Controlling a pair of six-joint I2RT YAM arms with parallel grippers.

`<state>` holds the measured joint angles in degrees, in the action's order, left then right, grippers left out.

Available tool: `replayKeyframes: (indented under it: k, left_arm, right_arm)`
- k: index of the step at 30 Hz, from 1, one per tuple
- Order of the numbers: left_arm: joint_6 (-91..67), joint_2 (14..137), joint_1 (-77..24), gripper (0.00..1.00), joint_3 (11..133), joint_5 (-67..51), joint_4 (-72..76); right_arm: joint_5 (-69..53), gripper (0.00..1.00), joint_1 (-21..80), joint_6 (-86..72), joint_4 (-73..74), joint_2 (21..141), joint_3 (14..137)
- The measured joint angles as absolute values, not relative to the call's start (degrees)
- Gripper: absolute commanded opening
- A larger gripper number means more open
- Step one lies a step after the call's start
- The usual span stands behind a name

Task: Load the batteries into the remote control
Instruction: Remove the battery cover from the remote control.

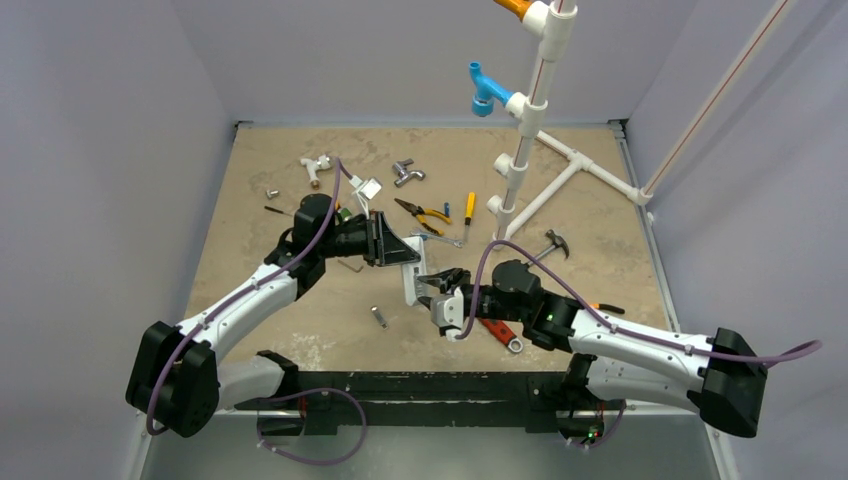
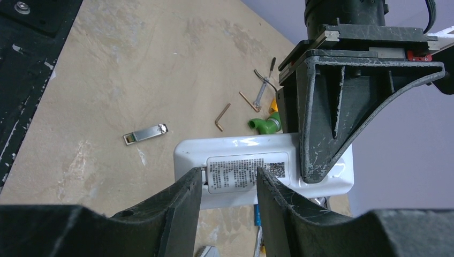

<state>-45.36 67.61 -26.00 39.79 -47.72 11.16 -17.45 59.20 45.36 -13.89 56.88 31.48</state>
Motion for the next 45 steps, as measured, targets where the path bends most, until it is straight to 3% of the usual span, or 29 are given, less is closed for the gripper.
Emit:
replayKeyframes:
  k: [45]
  left_arm:
    - [-54.92, 69.73, -25.82, 0.0, 33.85, -47.35, 28.69]
  right_arm:
    - [-14.57, 0.39, 59.35, 49.17, -11.9, 54.5, 31.55]
